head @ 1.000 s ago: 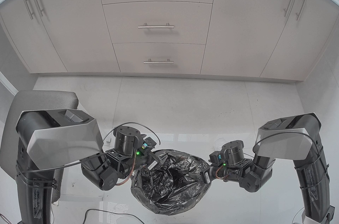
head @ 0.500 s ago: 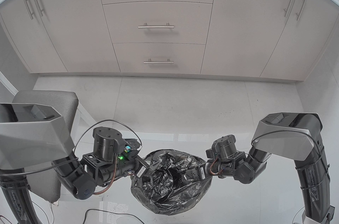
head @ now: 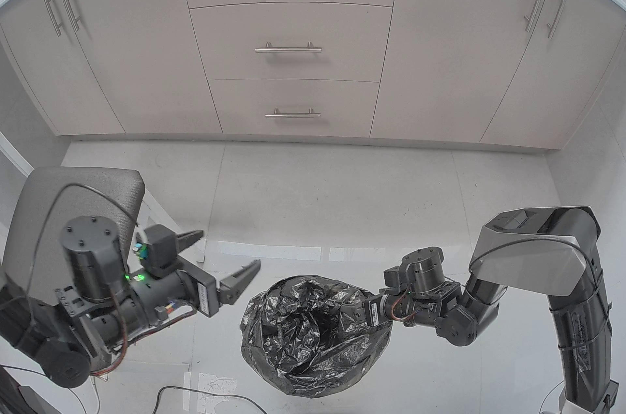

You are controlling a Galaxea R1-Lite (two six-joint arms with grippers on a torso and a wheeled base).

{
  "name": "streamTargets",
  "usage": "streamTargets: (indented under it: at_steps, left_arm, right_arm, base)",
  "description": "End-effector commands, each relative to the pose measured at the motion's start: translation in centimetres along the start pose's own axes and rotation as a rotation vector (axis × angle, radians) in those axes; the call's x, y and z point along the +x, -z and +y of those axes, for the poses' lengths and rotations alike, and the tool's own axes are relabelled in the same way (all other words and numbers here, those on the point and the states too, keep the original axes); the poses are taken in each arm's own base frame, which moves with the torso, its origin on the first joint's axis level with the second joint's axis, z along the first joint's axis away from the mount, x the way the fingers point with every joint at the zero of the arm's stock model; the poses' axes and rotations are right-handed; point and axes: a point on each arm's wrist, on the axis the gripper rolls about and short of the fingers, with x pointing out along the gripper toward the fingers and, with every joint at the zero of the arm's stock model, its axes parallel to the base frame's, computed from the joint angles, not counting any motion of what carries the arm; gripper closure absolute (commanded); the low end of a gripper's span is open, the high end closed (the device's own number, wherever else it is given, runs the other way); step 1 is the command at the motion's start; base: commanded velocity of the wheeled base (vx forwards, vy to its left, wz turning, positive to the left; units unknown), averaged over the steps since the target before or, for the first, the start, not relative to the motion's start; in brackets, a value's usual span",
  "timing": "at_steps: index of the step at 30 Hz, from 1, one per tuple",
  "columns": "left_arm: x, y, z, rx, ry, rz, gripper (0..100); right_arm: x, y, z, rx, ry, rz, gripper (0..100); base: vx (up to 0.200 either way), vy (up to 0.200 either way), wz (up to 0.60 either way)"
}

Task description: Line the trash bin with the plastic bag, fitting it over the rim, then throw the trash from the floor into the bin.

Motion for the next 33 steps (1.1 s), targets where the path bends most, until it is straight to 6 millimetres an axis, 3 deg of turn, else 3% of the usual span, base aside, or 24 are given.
streamTargets:
  at_steps: [1, 7, 9, 10, 13, 17, 18, 19, 21, 22, 24, 33]
  left_arm:
    - [-6.3, -2.7, 1.8, -0.167, -0.173, -0.212, 0]
    - [-9.9, -2.5, 2.4, -0.179, -0.289, -0.285, 0]
    - [-11.4, -2.3, 2.5, -0.188, -0.355, -0.28, 0]
    - [-11.4, -2.3, 2.5, -0.188, -0.355, -0.28, 0]
    - [-13.9, -1.5, 2.6, -0.201, -0.426, -0.253, 0]
    - [-16.2, 0.1, 2.3, -0.213, -0.466, -0.222, 0]
    - [-16.2, 0.1, 2.3, -0.213, -0.466, -0.222, 0]
    - [-17.9, 1.3, 1.9, -0.232, -0.491, -0.189, 0]
    - [-18.4, 1.6, 1.7, -0.237, -0.494, -0.182, 0]
    - [-19.4, 2.3, 1.4, -0.263, -0.492, -0.153, 0]
    - [-20.1, 3.0, 1.1, -0.299, -0.491, -0.119, 0]
    - [-21.6, 6.8, 0.4, -0.339, -0.503, -0.072, 0]
  right_arm:
    - [-3.7, -1.2, 2.8, -0.034, -0.088, -0.07, 0]
    - [-6.4, -3.6, 2.9, -0.032, -0.082, -0.151, 0]
    - [-8.1, -5.6, 1.0, -0.005, -0.037, -0.223, 0]
    - [-8.1, -5.6, 1.0, -0.005, -0.037, -0.223, 0]
    - [-11.1, -8.9, -0.9, 0.018, 0.016, -0.336, 0]
    - [-11.9, -10.8, -2.4, 0.026, 0.064, -0.408, 0]
    - [-11.9, -10.8, -2.4, 0.026, 0.064, -0.408, 0]
    - [-11.6, -13.1, -4.1, 0.04, 0.135, -0.489, 0]
    - [-11.2, -13.7, -4.6, 0.045, 0.148, -0.507, 0]
    - [-9.7, -15.6, -5.9, 0.053, 0.186, -0.549, 0]
    - [-8.4, -17.1, -6.9, 0.067, 0.234, -0.557, 0]
    - [-4.0, -22.6, -10.7, 0.11, 0.413, -0.597, 0]
  base:
    - [0.0, 0.0, 0.0]
    - [0.0, 0.0, 0.0]
    - [0.0, 0.0, 0.0]
    - [0.0, 0.0, 0.0]
    - [0.0, 0.0, 0.0]
    - [0.0, 0.0, 0.0]
    - [0.0, 0.0, 0.0]
    - [0.0, 0.0, 0.0]
    - [0.0, 0.0, 0.0]
    - [0.0, 0.0, 0.0]
    - [0.0, 0.0, 0.0]
    - [0.0, 0.0, 0.0]
